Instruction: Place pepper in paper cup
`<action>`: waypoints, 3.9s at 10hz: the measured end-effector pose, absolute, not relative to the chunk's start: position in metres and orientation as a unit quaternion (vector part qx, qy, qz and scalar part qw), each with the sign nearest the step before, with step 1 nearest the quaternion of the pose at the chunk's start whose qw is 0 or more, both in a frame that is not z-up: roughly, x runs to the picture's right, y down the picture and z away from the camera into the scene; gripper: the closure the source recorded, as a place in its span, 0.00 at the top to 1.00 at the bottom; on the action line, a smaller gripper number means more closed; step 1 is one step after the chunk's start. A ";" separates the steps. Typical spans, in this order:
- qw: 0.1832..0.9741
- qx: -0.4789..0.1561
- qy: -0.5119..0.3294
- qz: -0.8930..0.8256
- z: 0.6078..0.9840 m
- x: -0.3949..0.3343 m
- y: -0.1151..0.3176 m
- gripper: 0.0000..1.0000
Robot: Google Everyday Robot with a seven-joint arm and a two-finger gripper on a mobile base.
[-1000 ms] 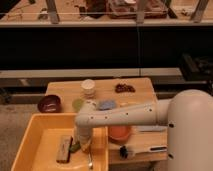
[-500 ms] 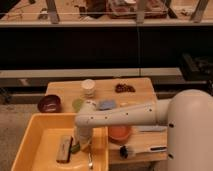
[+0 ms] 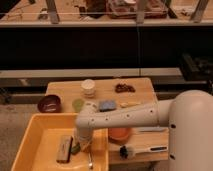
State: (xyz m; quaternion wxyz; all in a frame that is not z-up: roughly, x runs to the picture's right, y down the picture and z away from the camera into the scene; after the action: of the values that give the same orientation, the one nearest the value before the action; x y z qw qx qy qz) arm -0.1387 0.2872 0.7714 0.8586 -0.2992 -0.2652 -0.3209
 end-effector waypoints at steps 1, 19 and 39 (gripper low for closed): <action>0.861 -0.293 -0.265 -0.321 0.763 -0.133 0.284 0.00; 0.898 -0.198 -0.211 -0.330 0.680 -0.025 0.057 0.00; 0.866 -0.101 -0.305 -0.383 0.786 -0.110 -0.081 0.00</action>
State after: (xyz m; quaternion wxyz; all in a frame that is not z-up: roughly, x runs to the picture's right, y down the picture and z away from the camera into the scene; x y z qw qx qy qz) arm -0.1096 -0.0807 0.7865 0.8661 -0.1012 -0.3046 -0.3833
